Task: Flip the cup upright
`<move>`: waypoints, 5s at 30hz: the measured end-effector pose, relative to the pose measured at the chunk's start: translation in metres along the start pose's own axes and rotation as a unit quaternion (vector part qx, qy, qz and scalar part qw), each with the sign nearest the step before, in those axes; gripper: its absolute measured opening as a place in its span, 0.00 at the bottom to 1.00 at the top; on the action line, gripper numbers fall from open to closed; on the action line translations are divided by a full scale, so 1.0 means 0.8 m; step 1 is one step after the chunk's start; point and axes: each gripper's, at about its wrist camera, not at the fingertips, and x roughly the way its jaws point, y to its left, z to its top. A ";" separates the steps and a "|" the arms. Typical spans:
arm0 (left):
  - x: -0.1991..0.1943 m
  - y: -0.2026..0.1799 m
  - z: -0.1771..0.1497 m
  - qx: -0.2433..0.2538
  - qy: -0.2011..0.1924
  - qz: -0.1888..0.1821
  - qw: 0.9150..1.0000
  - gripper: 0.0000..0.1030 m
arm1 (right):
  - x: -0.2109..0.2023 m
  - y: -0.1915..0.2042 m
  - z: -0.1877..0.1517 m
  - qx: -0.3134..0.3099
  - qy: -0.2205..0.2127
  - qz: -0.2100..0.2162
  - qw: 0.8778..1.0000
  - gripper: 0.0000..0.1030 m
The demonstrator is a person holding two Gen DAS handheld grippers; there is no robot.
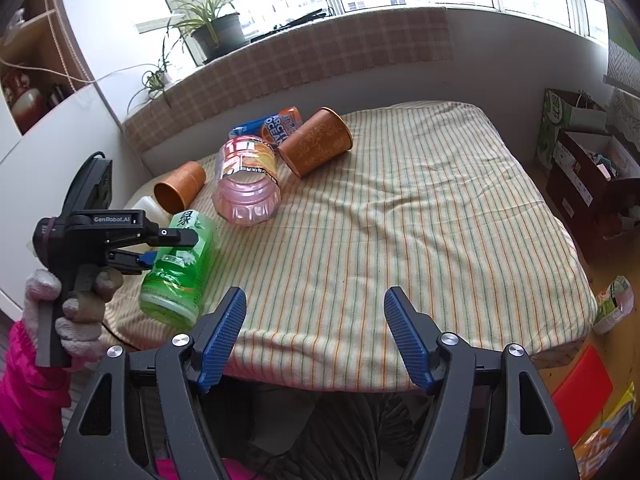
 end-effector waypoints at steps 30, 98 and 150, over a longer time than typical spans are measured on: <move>-0.048 -0.046 -0.015 0.135 -0.225 0.127 0.957 0.56 | 0.002 0.002 -0.001 0.007 -0.008 -0.025 1.000 0.69; -0.068 -0.032 -0.130 0.198 -0.207 0.115 0.951 0.79 | -0.005 0.055 0.005 -0.026 -0.046 -0.018 0.998 0.69; -0.187 -0.059 -0.182 0.164 -0.381 0.207 0.886 1.00 | -0.025 0.106 0.009 -0.062 -0.135 -0.038 0.988 0.83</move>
